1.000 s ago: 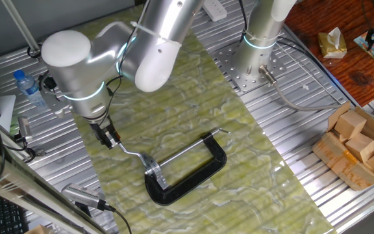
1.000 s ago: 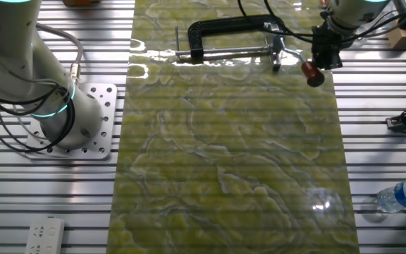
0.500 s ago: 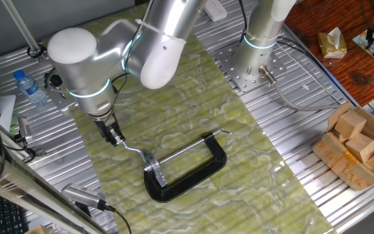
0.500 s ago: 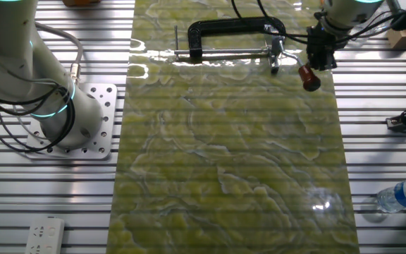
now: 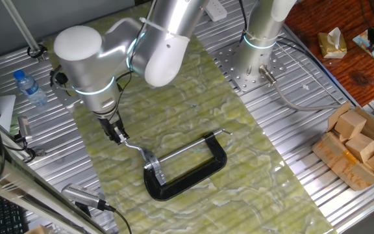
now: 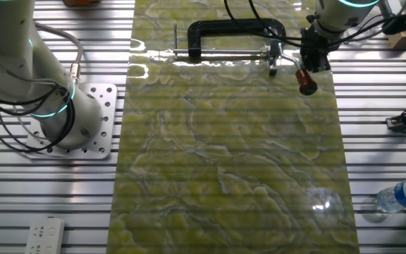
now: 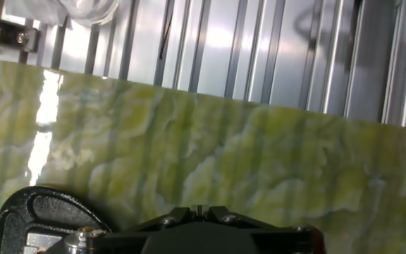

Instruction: Pull up the lever

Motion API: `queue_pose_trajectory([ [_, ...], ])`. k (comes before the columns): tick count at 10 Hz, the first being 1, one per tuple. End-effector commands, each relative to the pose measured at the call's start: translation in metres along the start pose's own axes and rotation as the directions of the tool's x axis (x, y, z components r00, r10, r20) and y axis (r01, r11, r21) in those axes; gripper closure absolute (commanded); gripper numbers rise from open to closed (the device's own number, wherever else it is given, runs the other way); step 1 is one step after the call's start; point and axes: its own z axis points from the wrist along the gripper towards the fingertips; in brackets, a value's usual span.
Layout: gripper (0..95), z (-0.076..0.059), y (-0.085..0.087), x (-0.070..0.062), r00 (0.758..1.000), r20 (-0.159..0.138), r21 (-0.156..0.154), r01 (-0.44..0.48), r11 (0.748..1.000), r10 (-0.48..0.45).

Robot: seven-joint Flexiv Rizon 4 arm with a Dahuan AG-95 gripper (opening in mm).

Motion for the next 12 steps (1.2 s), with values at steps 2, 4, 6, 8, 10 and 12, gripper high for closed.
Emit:
queue_pose_trajectory([
  [2,95.0,0.000,0.001,0.007,1.000,-0.004,-0.003,-0.005,1.000,0.005],
  [4,95.0,-0.001,0.001,0.006,1.000,-0.017,-0.005,0.014,1.000,-0.014],
  [6,95.0,-0.010,-0.008,-0.007,0.997,-0.037,0.006,0.063,0.998,-0.063],
  [8,95.0,-0.030,-0.033,-0.033,0.991,-0.060,0.025,0.121,0.992,-0.119],
  [10,95.0,-0.036,-0.058,-0.046,0.980,-0.079,0.009,0.183,0.983,-0.182],
  [12,95.0,-0.036,-0.093,-0.050,0.960,-0.094,-0.012,0.263,0.965,-0.263],
])
